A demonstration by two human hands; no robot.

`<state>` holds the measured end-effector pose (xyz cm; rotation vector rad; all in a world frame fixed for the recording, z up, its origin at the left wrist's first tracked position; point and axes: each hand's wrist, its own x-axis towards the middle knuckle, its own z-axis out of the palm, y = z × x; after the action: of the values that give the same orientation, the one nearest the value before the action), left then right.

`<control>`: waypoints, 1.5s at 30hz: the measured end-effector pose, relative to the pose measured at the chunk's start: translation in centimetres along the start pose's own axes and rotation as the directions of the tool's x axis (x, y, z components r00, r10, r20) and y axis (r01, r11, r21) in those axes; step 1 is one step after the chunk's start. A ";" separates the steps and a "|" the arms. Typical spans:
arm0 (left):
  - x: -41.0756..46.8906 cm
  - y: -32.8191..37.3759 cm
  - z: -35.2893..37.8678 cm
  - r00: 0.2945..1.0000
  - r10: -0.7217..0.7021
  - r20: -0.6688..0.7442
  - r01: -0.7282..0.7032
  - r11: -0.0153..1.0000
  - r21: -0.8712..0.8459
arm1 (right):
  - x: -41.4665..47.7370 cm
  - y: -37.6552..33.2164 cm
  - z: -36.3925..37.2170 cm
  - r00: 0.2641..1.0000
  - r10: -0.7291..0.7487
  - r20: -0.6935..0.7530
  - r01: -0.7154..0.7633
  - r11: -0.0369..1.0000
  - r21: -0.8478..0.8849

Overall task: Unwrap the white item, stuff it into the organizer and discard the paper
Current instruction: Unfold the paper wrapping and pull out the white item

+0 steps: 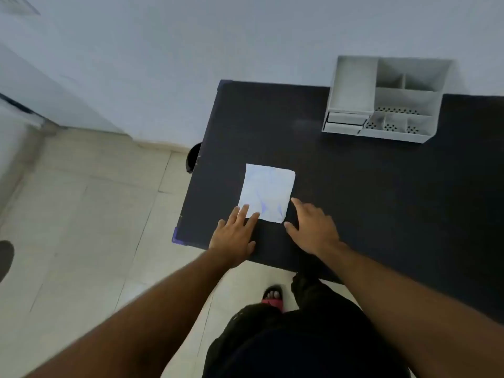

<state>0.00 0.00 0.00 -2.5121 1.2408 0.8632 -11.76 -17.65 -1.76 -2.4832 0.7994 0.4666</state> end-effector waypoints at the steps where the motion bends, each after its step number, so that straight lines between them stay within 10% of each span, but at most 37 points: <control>1: 0.4 0.1 0.0 0.999 -0.016 0.028 0.016 1.000 -0.006 | 0.7 0.5 -0.2 1.000 0.007 0.023 -0.008 0.999 0.042; 8: 4.3 0.8 -0.4 0.996 -0.091 -0.011 0.091 0.995 -0.050 | 4.5 0.5 -0.5 0.976 0.119 0.180 -0.180 0.909 0.376; 16: 7.9 0.0 -0.4 0.999 0.039 0.004 -0.039 0.999 0.021 | 7.7 -0.5 0.3 0.876 0.383 0.293 -0.462 0.492 0.738; 23: 10.4 -0.5 -2.6 0.984 0.130 -0.125 -0.131 0.991 0.006 | 7.5 -1.0 1.4 0.890 0.427 0.159 -0.380 0.504 0.775; 34: 10.9 0.8 -12.2 0.989 0.146 -0.003 -0.123 0.825 -0.551 | 4.0 0.4 -1.5 0.924 0.042 -0.379 0.119 0.913 0.391; 40: 12.7 0.7 -13.2 0.960 0.114 0.257 0.065 0.800 -0.597 | 2.6 0.1 -1.1 0.950 0.066 -0.305 0.063 0.918 0.393; 45: 13.1 0.9 -9.3 0.999 0.017 -0.027 -0.029 0.862 -0.507 | 2.0 0.5 1.5 0.962 0.172 -0.214 -0.093 0.938 0.333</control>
<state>9.35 -13.13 -0.16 -2.9108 1.1688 1.3222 -10.77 -18.10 -4.14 -2.2124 1.0540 0.0681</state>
